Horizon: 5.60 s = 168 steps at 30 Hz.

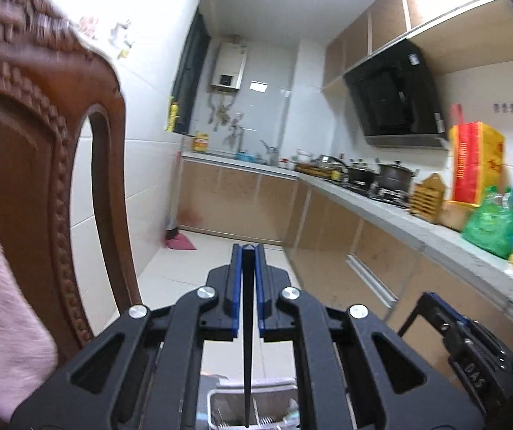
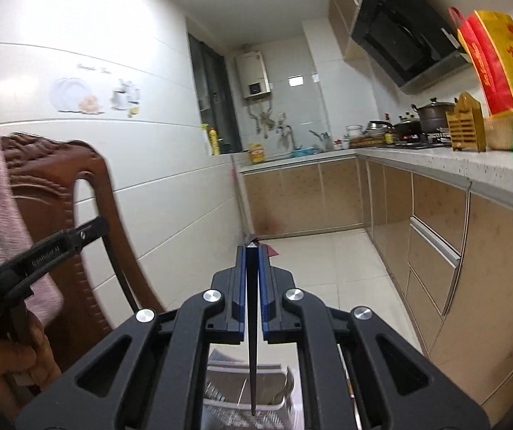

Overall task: Organize utensils
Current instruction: 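Carry both chopsticks over the grey caddy and lower them into it, then open both grippers to release the chopsticks and withdraw from the caddy, then move the right gripper to the remaining chopsticks and close on a pair, then lift the pair of chopsticks off the cloth with the right gripper, then set the chopsticks down apart and open the right gripper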

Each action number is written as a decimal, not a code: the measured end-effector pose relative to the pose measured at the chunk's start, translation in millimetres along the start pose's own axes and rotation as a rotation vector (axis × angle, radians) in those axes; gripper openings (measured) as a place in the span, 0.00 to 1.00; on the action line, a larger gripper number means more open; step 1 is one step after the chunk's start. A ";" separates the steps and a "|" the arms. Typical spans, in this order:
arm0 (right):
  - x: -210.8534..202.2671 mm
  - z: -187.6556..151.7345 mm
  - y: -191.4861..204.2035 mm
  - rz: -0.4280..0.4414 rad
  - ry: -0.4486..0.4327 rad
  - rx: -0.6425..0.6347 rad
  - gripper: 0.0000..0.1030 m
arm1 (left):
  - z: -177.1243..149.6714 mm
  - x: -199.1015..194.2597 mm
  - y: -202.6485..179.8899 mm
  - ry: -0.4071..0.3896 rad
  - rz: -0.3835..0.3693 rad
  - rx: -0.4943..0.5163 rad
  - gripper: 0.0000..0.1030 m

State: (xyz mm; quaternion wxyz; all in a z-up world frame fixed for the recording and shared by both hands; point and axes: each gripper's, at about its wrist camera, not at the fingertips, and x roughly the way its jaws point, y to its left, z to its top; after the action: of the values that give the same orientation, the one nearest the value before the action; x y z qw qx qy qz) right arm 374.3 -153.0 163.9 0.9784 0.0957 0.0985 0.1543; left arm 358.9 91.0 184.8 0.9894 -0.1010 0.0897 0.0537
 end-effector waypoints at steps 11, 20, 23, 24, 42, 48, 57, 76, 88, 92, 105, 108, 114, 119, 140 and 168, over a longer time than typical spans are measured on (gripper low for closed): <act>80.1 -81.7 -21.6 -0.027 0.008 0.057 0.07 | -98.6 89.8 38.5 -0.002 0.057 -0.112 0.07; 63.8 -120.2 -24.1 0.006 0.075 0.035 0.30 | -145.4 75.7 59.0 0.087 0.052 -0.180 0.69; 27.0 -116.9 -27.2 0.029 0.047 0.033 0.43 | -142.7 43.0 57.7 0.088 0.025 -0.157 0.78; 9.0 -115.7 -28.8 0.036 0.036 0.036 0.46 | -143.1 25.1 58.4 0.097 0.011 -0.151 0.81; -57.7 -322.4 38.5 -0.142 0.602 -0.112 0.68 | -273.1 -157.6 57.9 0.318 0.059 0.086 0.94; -45.1 -332.3 38.0 -0.193 0.617 -0.117 0.68 | -263.8 -154.0 60.4 0.318 0.021 0.048 0.94; -25.3 -343.2 45.5 -0.213 0.676 -0.153 0.68 | -260.0 -151.7 62.0 0.317 -0.019 0.021 0.94; 2.5 -346.0 53.9 -0.307 0.734 -0.229 0.67 | -256.6 -150.7 62.9 0.314 -0.042 -0.002 0.94; 5.3 -345.7 53.1 -0.258 0.705 -0.174 0.11 | -258.5 -146.6 61.7 0.334 -0.038 0.010 0.94; -14.1 -344.9 35.0 -0.278 0.681 -0.116 0.12 | -259.3 -145.4 61.5 0.342 -0.039 0.009 0.94; -89.4 -332.9 -3.0 -0.165 0.606 -0.009 0.13 | -264.8 -138.8 62.7 0.389 -0.031 -0.047 0.94; -85.0 -336.6 -4.3 -0.173 0.640 -0.036 0.13 | -264.9 -137.4 63.3 0.392 -0.035 -0.054 0.94; -78.7 -340.5 -1.4 -0.188 0.665 -0.085 0.13 | -267.3 -137.1 62.9 0.404 -0.033 -0.044 0.94; -72.3 -341.0 2.1 -0.226 0.698 -0.136 0.13 | -267.2 -136.7 62.9 0.405 -0.034 -0.043 0.94; -67.1 -342.6 -15.3 -0.273 0.666 -0.068 0.06 | -271.2 -133.8 60.8 0.431 -0.033 -0.051 0.94; -140.6 -298.3 -18.3 -0.216 0.527 -0.109 0.59 | -300.5 -121.7 13.1 0.521 -0.077 0.135 0.94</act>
State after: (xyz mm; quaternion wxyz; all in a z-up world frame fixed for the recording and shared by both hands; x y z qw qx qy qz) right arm 182.0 -168.4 -104.2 0.9336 -0.0113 0.3503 0.0739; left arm 188.2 30.1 -84.2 0.9388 -0.0486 0.3405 -0.0178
